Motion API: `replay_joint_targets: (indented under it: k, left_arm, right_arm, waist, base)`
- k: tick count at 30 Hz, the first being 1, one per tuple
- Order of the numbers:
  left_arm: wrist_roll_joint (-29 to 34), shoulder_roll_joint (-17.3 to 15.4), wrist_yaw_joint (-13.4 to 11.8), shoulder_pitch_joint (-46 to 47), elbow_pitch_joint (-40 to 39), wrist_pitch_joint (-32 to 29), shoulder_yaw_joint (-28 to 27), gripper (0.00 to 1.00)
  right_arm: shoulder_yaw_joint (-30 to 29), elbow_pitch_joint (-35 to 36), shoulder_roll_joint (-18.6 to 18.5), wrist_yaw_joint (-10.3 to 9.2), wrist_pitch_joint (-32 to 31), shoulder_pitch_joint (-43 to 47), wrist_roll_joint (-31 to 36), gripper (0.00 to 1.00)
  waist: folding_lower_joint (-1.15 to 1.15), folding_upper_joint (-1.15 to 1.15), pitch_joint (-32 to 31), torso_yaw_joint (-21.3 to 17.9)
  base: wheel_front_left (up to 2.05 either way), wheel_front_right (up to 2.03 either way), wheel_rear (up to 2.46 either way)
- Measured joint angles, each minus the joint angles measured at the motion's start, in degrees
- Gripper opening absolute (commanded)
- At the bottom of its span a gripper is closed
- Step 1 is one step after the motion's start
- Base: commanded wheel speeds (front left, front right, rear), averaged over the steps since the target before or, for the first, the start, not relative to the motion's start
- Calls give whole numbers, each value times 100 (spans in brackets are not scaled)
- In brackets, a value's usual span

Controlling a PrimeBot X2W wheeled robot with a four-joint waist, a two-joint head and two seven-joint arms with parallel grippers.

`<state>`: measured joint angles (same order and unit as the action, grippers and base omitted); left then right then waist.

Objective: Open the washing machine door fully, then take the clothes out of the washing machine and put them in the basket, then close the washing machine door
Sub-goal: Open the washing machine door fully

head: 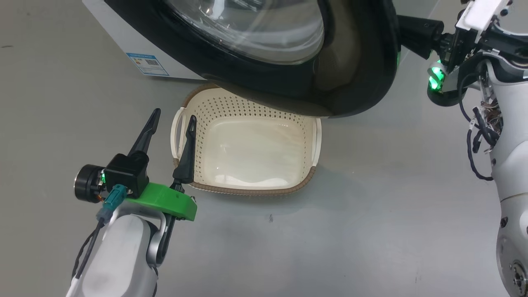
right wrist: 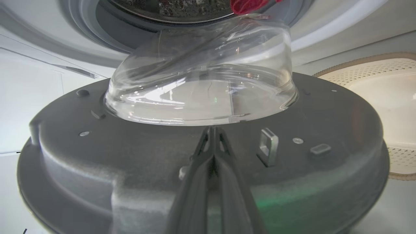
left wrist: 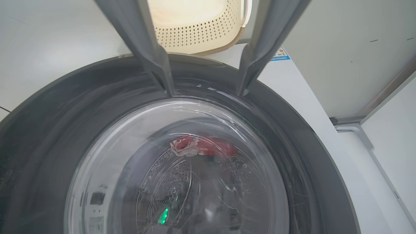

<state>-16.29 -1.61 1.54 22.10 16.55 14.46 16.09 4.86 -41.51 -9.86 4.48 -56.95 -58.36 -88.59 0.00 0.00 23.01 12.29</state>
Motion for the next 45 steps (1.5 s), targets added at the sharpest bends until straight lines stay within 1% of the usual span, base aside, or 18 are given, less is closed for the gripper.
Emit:
replay_joint_targets:
  k: [9, 11, 16, 28, 33, 41, 45]
  left_arm:
    - [62, -2, 0, -192, 114, 0, -60, 100]
    - [85, -2, 0, -221, 142, 0, -59, 100]
    - [86, -2, 0, -268, 171, 0, -59, 100]
    - [85, -5, 0, -600, 289, -1, -94, 100]
    - [82, -8, 0, -684, 314, -1, -86, 100]
    - [69, -10, 0, -721, 330, -1, -47, 100]
    - [66, -11, 0, -773, 334, -1, -4, 100]
  right_arm:
    - [26, 172, 382, 147, -210, 511, -287, 0]
    - [37, 201, 426, 152, -237, 642, -324, 0]
    - [77, 243, 457, 194, -308, 941, -423, 0]
    - [202, 434, 601, 209, -332, 1611, -655, 0]
    - [280, 538, 604, 247, -324, 1837, -722, 0]
    - [450, 692, 609, 248, -265, 2142, -834, 0]
    - [622, 797, 606, 248, -222, 2277, -1084, 0]
  waist:
    - [0, 0, -367, -112]
    - [0, 0, -438, -136]
    - [0, 0, -615, -176]
    - [0, 0, -1025, -146]
    - [0, 0, -1148, -68]
    - [0, 0, -1293, 106]
    - [0, 0, -1342, 209]
  base:
    - [0, 0, 0]
    - [0, 0, 0]
    - [0, 0, 0]
    - [0, 0, 0]
    - [0, 0, 0]
    - [0, 0, 0]
    - [0, 0, 0]
